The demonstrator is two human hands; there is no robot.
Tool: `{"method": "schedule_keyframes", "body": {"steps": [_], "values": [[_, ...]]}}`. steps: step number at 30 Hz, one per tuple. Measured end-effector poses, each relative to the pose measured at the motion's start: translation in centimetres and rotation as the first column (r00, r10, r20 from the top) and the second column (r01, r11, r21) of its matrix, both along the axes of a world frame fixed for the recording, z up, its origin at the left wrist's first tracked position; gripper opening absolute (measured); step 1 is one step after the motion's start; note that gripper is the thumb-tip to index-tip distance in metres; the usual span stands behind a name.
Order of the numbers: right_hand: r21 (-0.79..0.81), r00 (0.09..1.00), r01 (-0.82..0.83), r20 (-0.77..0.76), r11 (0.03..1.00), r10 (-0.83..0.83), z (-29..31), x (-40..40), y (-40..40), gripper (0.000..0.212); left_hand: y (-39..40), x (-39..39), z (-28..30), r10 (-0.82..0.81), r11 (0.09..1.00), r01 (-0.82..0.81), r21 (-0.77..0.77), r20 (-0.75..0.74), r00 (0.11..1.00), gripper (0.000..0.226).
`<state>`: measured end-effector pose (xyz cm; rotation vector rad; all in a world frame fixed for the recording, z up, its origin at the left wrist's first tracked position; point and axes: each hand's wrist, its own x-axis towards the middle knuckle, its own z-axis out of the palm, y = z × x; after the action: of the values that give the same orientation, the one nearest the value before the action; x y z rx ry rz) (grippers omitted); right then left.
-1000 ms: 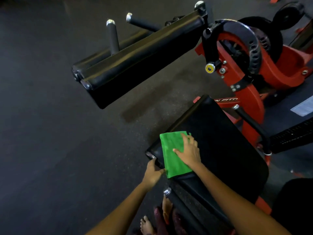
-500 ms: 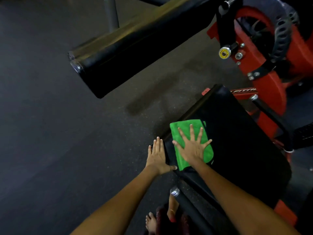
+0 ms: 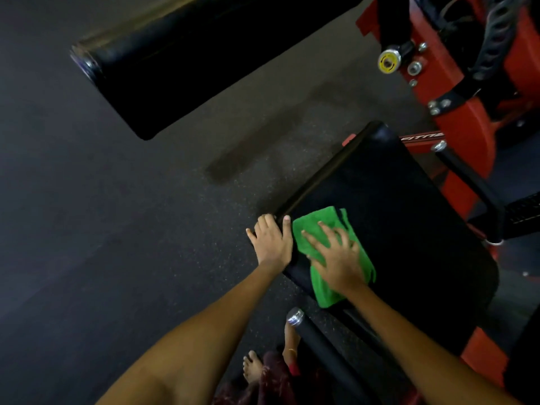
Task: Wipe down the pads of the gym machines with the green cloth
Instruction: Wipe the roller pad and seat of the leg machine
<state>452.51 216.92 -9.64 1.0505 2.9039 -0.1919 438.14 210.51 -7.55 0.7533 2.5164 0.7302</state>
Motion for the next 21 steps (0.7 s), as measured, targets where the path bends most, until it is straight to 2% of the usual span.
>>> {"method": "schedule_keyframes", "body": {"steps": [3,6,8,10,12,13,18,19,21], "values": [[-0.037,0.991,0.133,-0.024,0.99,-0.134,0.5,-0.1,2.8,0.062,0.9,0.1,-1.5,-0.02,1.0,0.019,-0.024,-0.075,0.997,0.048],[-0.07,0.959,0.273,-0.064,0.96,-0.277,1.0,-2.2,1.3,0.06,0.9,0.4,-2.6,-0.006,1.0,0.004,-0.01,-0.195,0.981,0.071],[-0.07,0.956,0.273,-0.086,0.959,-0.279,0.7,-2.5,-0.5,0.063,0.9,0.6,-2.7,-0.008,1.0,0.003,-0.026,-0.201,0.98,0.077],[-0.01,0.979,0.174,-0.105,0.985,-0.174,0.1,-1.4,-1.0,0.071,1.0,0.5,-2.6,-0.05,0.997,0.035,-0.075,-0.216,0.975,0.079],[0.071,0.994,0.048,-0.097,0.996,-0.041,-0.3,0.0,1.0,0.075,1.1,0.4,-2.8,-0.066,0.994,0.042,-0.103,-0.237,0.969,0.076],[0.078,0.995,0.033,-0.094,0.996,-0.025,-0.2,0.3,2.8,0.074,1.2,0.4,-3.0,-0.057,0.994,0.032,-0.102,-0.255,0.965,0.074],[-0.033,0.939,0.332,-0.088,0.943,-0.333,0.6,-2.9,6.0,0.062,1.3,0.7,-3.4,-0.015,0.998,-0.004,-0.057,-0.333,0.943,0.06],[-0.049,0.939,0.33,-0.086,0.943,-0.333,1.0,-3.5,5.4,0.062,1.2,0.6,-3.2,-0.023,0.997,-0.002,-0.075,-0.329,0.944,0.057],[-0.064,0.967,0.228,-0.098,0.971,-0.234,1.4,-3.3,3.6,0.063,1.6,0.7,-2.5,-0.033,0.989,-0.006,-0.146,-0.263,0.964,0.045]]}}
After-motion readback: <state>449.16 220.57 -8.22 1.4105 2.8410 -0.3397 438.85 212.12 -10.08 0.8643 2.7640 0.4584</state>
